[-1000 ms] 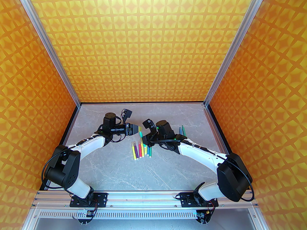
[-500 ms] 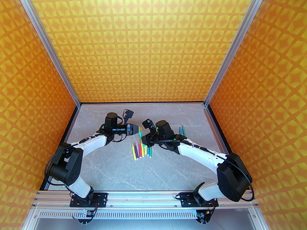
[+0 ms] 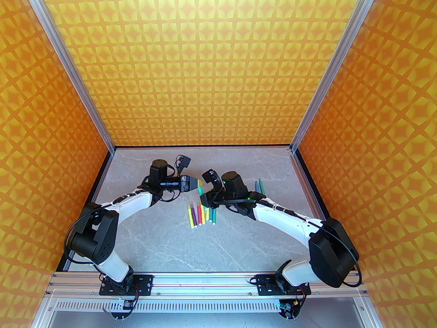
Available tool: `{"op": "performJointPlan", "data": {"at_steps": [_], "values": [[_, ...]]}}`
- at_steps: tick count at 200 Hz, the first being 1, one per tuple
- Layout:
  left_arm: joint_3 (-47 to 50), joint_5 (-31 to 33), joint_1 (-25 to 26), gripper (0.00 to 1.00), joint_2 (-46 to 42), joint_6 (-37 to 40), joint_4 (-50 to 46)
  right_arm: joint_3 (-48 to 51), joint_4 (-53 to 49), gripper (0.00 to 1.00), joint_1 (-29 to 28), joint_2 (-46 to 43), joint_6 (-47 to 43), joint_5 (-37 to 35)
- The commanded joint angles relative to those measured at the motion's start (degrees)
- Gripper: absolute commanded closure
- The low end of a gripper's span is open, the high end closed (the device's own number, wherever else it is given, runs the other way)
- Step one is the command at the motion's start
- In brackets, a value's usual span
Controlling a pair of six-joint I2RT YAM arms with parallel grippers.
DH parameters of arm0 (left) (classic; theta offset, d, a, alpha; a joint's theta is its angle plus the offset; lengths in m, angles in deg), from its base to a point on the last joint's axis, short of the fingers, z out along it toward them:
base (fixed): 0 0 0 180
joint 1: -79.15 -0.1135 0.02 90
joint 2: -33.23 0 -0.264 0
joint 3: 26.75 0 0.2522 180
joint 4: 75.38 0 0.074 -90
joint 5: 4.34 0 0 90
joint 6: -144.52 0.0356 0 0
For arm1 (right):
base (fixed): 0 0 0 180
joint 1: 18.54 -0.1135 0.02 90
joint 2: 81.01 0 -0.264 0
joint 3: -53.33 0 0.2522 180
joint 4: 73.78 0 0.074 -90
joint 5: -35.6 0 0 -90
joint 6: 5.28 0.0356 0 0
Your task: Open the pen caps
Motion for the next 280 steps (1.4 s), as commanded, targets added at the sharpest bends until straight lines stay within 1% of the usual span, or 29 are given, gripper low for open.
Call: {"op": "performJointPlan", "data": {"at_steps": [1,17,31,54,59,90,98,106,164,197,231,265,280], "values": [[-1.76,-1.61,0.37,0.94,0.13,-1.55,2.5,-0.49,2.15,0.65,-0.34,1.55,-0.36,0.67],[-1.84,-1.68,0.38,0.94,-0.05,-2.03,2.9,-0.6,2.43,0.65,-0.34,2.17,-0.31,0.83],[-1.93,-1.63,0.28,0.95,-0.13,-2.27,3.08,-0.64,2.72,0.68,-0.34,2.59,-0.22,1.25],[-2.12,-1.72,0.31,0.95,-0.24,-1.98,2.66,-0.12,3.19,0.8,-0.34,2.12,-0.04,1.39],[-2.25,-1.69,0.35,0.95,-0.23,-1.92,2.43,0.09,3.27,0.85,-0.35,1.77,-0.17,1.07],[-2.89,-1.57,0.3,0.97,-0.14,-1.61,2.23,2.27,2.91,0.98,-0.34,-0.28,-0.31,1.03],[-3.05,-1.4,0.26,0.98,-0.14,-1.79,2.38,3.13,3.06,1.0,-0.34,-0.77,-0.35,1.08],[-3.32,-0.94,0.14,1.0,-0.14,-1.96,2.25,4.1,3.14,1.0,-0.34,-1.33,-0.35,1.25],[-4.4,2.9,-1.43,1.0,-0.4,-4.67,2.11,12.14,5.42,1.0,-0.34,-5.74,0.02,2.97],[-4.45,4.7,-2.37,1.0,-1.07,-5.73,2.18,15.23,4.61,1.0,-0.34,-7.79,-0.3,2.84],[-3.27,5.86,-3.03,1.0,-1.73,-9.13,6.3,18.33,4.35,1.0,-0.34,-9.32,-0.17,2.89],[-2.84,6.21,-3.95,1.0,-1.43,-11.48,8.34,21.74,7.89,1.0,-0.34,-10.24,1.34,5.0],[-2.17,6.21,-4.48,1.0,-1.54,-12.85,10.04,22.58,8.28,1.0,-0.34,-10.88,1.39,4.88]]}}
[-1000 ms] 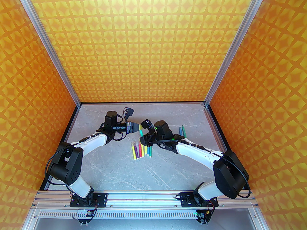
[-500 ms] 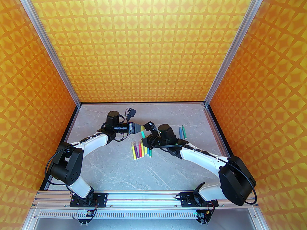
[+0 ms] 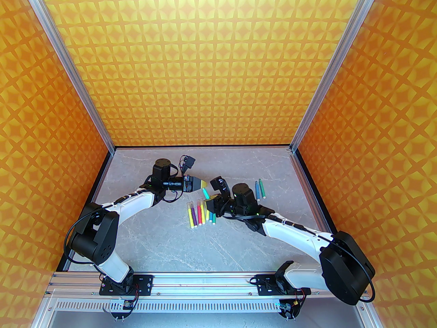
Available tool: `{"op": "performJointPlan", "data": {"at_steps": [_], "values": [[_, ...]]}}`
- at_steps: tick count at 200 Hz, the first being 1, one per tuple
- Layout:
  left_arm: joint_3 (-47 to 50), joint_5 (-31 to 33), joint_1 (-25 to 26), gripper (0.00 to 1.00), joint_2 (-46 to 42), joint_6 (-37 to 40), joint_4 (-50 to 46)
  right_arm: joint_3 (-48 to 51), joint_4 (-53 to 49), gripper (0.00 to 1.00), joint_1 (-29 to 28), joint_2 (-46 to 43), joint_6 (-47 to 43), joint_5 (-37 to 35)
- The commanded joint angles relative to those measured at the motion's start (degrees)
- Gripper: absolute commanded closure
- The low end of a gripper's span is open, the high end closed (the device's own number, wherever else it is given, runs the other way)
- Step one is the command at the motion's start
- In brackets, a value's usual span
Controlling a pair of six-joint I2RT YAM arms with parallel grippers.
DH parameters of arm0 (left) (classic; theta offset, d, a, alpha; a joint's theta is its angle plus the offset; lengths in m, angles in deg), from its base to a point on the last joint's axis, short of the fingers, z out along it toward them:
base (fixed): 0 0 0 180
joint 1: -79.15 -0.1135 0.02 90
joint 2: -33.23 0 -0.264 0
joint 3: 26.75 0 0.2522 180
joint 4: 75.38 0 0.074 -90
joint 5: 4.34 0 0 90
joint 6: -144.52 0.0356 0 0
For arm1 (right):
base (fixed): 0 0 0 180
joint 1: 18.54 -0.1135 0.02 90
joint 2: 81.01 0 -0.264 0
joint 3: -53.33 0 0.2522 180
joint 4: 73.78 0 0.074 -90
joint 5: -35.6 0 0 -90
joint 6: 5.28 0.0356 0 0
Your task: Open the pen caps
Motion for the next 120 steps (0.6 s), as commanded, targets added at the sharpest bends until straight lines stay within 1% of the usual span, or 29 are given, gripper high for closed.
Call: {"op": "performJointPlan", "data": {"at_steps": [1,55,87,105,120], "values": [[-0.88,9.1,-5.86,1.0,-1.57,-4.64,10.55,5.35,-10.03,1.0,-0.51,-1.36,-0.22,4.83],[1.16,9.1,-7.72,1.0,-1.79,-9.1,16.09,7.47,-9.78,1.0,-0.51,-3.47,-0.51,4.0],[2.48,9.1,-8.58,1.0,-1.65,-12.41,20.68,9.52,-9.18,1.0,-0.51,-5.32,-0.58,4.99],[2.71,9.1,-8.87,1.0,-1.76,-12.39,20.75,9.93,-10.7,1.0,-0.51,-6.82,-1.09,3.81],[2.83,9.1,-9.47,1.0,-2.16,-11.22,18.8,9.92,-11.22,1.0,-0.51,-8.06,-1.13,2.47]]}}
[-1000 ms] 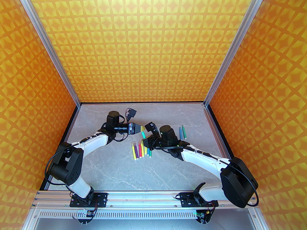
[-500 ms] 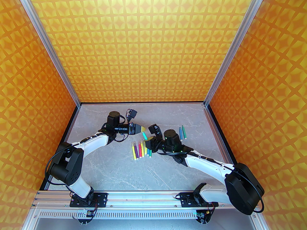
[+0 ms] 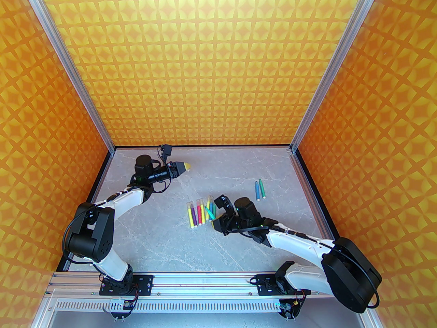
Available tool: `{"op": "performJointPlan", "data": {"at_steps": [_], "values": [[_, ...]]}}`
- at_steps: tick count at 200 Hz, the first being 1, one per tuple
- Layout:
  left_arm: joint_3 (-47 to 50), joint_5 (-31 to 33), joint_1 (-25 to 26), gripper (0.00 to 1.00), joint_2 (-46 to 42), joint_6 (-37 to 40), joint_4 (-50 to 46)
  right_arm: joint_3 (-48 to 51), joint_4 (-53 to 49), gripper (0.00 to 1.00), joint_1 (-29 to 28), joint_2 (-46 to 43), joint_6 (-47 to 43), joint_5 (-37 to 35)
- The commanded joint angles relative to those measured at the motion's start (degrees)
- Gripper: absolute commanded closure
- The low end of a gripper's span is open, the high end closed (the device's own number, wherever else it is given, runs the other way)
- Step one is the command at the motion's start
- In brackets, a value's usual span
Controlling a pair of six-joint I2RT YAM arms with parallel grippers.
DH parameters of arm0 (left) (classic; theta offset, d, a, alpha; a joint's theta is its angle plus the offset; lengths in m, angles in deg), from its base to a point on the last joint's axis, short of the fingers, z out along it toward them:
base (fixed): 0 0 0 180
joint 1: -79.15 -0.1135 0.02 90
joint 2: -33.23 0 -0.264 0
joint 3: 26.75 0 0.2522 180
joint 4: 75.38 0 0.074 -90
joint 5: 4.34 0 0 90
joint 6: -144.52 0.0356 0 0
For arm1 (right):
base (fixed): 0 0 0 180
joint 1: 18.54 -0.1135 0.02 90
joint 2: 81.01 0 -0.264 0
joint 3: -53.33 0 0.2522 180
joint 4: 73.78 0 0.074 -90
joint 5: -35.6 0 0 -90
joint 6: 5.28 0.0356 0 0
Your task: Open the pen caps
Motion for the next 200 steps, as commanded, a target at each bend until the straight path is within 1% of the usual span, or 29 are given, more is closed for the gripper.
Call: {"op": "performJointPlan", "data": {"at_steps": [1,21,28,37,63,76,92,119,157,200], "values": [[0.83,1.03,-0.17,1.0,-2.15,-0.33,1.32,0.2,-1.58,1.0,-0.08,-3.16,-0.81,-0.64],[0.47,1.57,-0.86,1.0,-3.69,3.81,-5.76,-0.53,-3.72,1.0,-0.01,-3.95,-1.18,-6.13],[-0.02,2.32,-1.01,1.0,-4.61,6.41,-10.21,-1.09,-4.84,1.0,0.01,-3.9,-1.65,-8.05],[-1.02,4.07,-1.06,1.0,-5.87,10.87,-17.39,-2.11,-6.95,1.0,0.09,-3.57,-2.24,-12.21],[-5.65,11.85,-1.04,1.0,-8.62,24.13,-39.43,-4.37,-9.97,1.0,1.6,-2.16,-2.37,-19.65],[-7.56,16.09,-1.02,1.0,-9.23,28.81,-47.79,-4.96,-9.92,1.0,2.66,-1.63,-1.84,-22.04],[-9.53,20.88,-1.05,1.0,-9.36,32.94,-55.65,-5.76,-9.83,1.0,4.18,-0.97,-0.79,-25.27],[-11.75,28.23,-1.0,1.0,-7.92,37.04,-64.57,-8.51,-11.0,1.0,7.16,1.56,0.25,-31.02],[-14.98,38.52,-1.08,1.0,-3.99,39.25,-73.15,-12.97,-11.97,1.0,11.3,6.63,0.8,-37.6],[-17.45,46.57,-1.06,1.0,0.56,41.07,-78.93,-18.74,-13.69,1.0,16.47,14.85,2.71,-38.78]]}}
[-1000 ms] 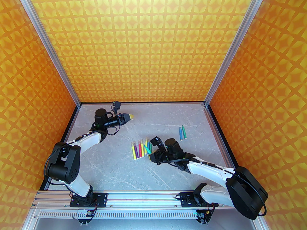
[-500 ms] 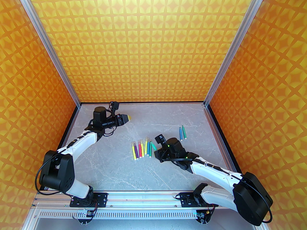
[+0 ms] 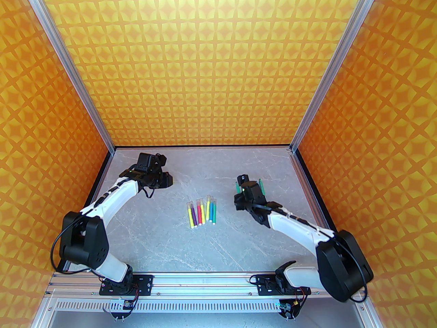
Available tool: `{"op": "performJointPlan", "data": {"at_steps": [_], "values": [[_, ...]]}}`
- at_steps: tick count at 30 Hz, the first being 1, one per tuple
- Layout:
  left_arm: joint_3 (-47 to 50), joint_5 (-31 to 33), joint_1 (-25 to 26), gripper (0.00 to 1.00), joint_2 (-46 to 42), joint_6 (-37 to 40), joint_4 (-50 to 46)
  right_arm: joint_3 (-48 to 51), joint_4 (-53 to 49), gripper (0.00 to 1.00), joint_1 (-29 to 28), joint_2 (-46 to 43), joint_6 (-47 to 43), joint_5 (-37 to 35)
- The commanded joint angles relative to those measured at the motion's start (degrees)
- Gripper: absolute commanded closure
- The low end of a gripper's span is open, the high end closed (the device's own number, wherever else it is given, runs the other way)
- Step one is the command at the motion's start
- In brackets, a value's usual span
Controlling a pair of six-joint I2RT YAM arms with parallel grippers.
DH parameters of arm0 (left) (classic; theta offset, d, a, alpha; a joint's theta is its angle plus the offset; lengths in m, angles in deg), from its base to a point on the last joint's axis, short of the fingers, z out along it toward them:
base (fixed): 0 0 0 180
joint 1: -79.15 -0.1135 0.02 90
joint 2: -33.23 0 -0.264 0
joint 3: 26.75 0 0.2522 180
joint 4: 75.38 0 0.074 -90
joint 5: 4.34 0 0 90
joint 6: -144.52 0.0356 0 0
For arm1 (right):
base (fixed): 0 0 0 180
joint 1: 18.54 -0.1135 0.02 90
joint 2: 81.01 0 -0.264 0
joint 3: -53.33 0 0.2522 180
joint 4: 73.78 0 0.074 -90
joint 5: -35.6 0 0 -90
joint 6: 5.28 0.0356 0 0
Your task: Open the pen caps
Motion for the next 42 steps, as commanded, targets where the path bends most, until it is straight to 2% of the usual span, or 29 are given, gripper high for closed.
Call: {"op": "performJointPlan", "data": {"at_steps": [1,9,15,19,32,42], "values": [[-2.86,8.56,-0.29,1.0,2.68,2.93,-7.31,-3.83,-2.04,1.0,2.43,4.46,2.43,-3.19],[-5.21,19.01,-0.53,0.99,8.22,4.59,-10.63,-10.29,-4.74,1.0,7.83,14.66,6.35,-0.1],[-8.33,22.72,-1.4,1.0,12.68,6.15,-11.89,-12.81,-5.81,1.0,10.61,19.71,9.65,0.71],[-9.76,23.32,-2.89,1.0,15.1,7.13,-11.9,-14.17,-7.16,1.0,10.72,21.42,10.61,-2.12],[-13.26,23.43,-5.91,0.97,21.88,8.92,-12.26,-20.95,-14.26,1.0,11.04,27.41,11.43,-3.51],[-15.29,23.87,-6.84,0.92,24.92,9.62,-12.39,-21.71,-16.6,0.91,11.28,27.98,11.89,-4.12]]}}
